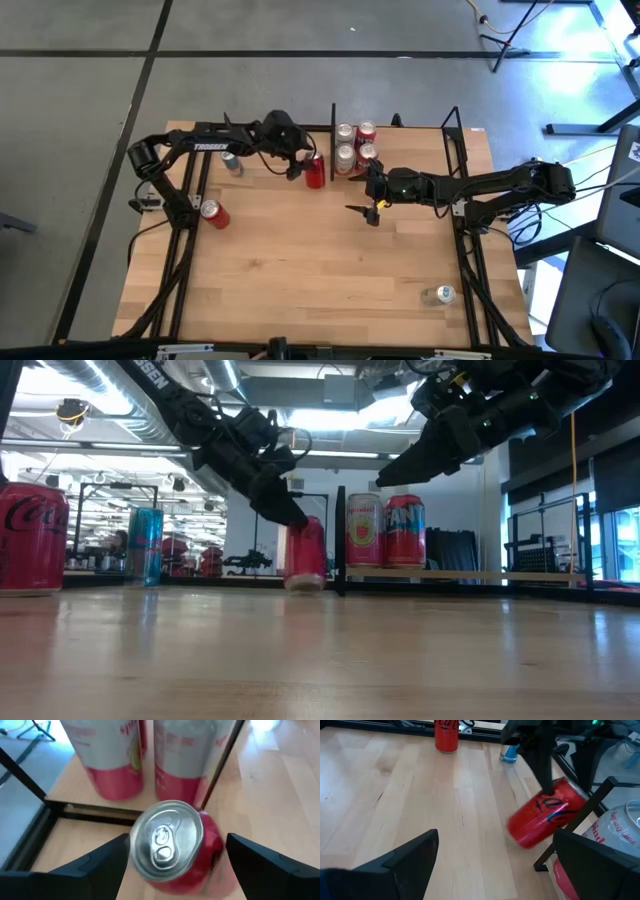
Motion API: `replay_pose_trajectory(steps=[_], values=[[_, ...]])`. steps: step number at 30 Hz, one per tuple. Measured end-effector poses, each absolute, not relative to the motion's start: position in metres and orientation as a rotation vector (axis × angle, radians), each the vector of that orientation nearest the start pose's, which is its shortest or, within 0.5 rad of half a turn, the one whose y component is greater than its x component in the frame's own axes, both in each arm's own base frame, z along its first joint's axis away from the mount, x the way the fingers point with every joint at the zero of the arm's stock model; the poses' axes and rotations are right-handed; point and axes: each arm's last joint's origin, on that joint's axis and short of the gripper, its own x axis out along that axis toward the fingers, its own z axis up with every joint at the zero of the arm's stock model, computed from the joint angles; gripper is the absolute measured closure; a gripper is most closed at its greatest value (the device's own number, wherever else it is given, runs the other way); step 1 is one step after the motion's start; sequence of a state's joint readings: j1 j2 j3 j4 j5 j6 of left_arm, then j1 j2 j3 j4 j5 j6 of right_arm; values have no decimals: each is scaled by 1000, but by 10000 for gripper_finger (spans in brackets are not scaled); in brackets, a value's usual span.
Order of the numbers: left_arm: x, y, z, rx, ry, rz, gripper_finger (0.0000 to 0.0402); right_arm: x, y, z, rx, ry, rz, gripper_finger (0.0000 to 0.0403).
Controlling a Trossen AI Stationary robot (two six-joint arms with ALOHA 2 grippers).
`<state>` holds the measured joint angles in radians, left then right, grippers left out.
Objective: Place canned beverage on shelf
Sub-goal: Put the right red black soda can on the shelf
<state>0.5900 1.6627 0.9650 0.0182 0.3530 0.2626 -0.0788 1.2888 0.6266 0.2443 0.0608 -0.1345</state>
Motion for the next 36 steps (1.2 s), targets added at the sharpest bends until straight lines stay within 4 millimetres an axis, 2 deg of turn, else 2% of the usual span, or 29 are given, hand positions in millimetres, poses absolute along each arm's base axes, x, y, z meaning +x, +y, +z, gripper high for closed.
replay_pose_trajectory(steps=[8,13,16,19,21,23,27,30,36], values=[[299,173,196,-41,616,109,86,264,-23,215,-129,427,-109,27],[303,159,198,-108,648,129,86,264,-23,215,-116,426,-112,27],[306,148,193,-134,718,216,86,264,-22,215,-101,424,-111,27],[319,141,189,-102,681,357,86,265,-22,215,-99,413,-103,27],[325,139,186,-140,638,381,86,266,-22,217,-95,392,-91,27],[330,138,181,-181,622,389,86,267,-21,217,-91,388,-75,27],[331,140,159,-218,702,413,86,267,-21,216,-86,386,-56,27],[334,140,152,-231,714,379,86,267,-21,216,-90,385,-56,27],[342,117,147,-232,744,270,86,269,-20,214,-88,393,-54,27]])
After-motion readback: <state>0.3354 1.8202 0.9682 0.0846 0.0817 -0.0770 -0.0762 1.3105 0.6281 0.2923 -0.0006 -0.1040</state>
